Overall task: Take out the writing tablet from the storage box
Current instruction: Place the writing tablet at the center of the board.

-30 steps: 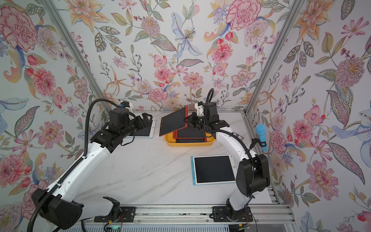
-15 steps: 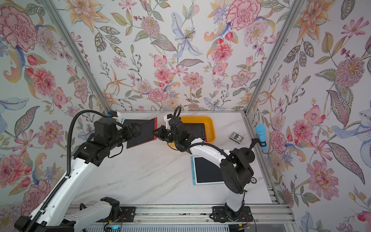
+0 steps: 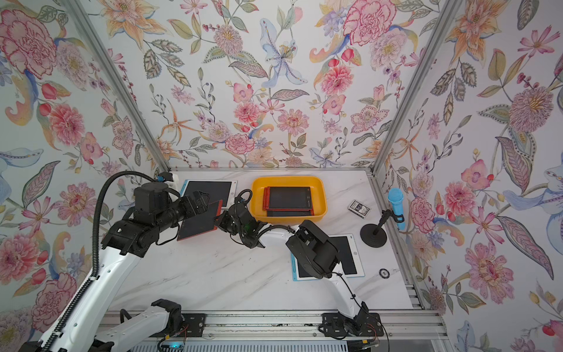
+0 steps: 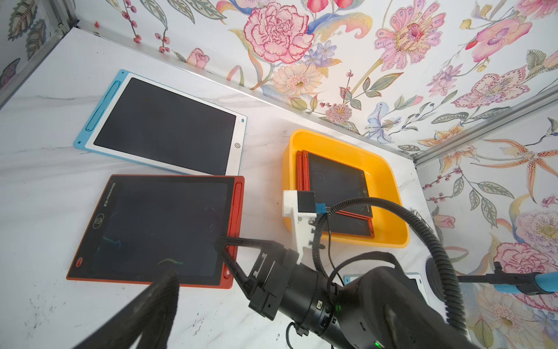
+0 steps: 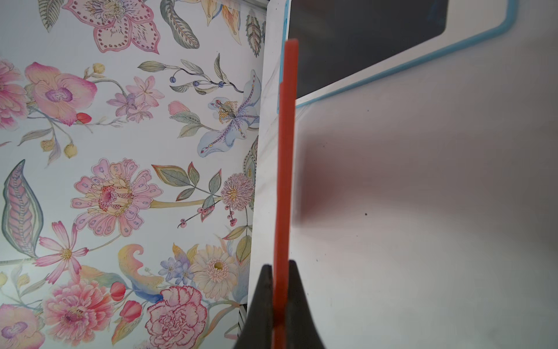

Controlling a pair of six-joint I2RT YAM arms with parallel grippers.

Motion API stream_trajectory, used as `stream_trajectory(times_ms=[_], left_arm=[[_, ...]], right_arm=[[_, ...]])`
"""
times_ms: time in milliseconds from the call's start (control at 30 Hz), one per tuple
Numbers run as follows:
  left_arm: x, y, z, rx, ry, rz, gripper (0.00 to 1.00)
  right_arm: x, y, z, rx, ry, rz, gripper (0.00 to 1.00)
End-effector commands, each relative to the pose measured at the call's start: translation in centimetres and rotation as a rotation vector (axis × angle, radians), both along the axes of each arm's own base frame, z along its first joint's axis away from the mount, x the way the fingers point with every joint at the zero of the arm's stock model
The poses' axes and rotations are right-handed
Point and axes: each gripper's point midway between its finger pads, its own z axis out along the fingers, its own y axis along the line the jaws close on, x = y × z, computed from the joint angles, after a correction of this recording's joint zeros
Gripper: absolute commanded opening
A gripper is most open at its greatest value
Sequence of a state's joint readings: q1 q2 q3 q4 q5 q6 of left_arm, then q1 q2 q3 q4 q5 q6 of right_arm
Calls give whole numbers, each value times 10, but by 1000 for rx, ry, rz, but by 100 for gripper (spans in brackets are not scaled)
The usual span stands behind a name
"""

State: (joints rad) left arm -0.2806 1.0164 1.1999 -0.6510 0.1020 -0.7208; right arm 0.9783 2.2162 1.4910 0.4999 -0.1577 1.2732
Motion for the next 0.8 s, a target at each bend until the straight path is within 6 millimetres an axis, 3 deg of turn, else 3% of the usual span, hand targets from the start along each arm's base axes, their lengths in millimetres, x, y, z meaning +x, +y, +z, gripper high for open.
stream_trajectory(times_ms=[0,333,600,767], left_arm=[[-7,2,-1,-2,-1,-15,100],[-6,5,-6,-11,9,-16,100],[-5,5,-10,-29,15,-18,100],[-4,5,-12,-36,16,-17,100]], right_arm=[[7,15,28,115,-18,-45,0],[6,18,-9,64,41,-44,1],[7,17,-33,7,93,-35,31],[10,13,-40,-33,104,-39,38]])
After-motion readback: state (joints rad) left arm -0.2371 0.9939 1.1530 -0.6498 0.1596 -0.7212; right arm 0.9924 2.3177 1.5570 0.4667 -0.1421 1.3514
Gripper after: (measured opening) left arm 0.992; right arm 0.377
